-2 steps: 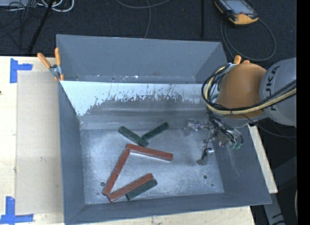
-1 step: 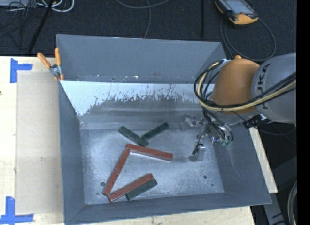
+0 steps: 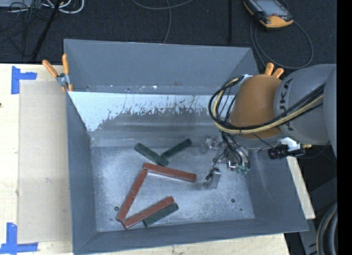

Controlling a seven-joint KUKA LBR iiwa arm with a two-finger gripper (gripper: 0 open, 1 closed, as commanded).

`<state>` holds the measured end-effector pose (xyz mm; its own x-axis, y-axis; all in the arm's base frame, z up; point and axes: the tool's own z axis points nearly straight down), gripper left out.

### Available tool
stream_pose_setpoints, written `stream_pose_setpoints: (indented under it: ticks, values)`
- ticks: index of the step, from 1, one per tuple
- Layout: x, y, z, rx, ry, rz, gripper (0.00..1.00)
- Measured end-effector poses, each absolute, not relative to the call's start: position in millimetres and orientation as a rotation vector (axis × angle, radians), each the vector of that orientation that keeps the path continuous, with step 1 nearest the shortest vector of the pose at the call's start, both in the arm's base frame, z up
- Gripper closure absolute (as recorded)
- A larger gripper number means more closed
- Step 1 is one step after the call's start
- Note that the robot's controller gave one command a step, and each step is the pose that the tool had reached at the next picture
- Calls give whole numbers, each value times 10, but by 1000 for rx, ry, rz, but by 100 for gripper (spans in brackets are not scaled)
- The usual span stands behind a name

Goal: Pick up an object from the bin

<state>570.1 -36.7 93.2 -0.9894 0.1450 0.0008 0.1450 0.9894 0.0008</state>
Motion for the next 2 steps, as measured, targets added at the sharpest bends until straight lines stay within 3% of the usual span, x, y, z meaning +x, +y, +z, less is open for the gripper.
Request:
stream_pose_setpoints:
  ticks: [1,2]
  values:
    - [5903,-67,890,101,-3140,0,0]
    - [5810,59,870,32,-3142,-3,0]
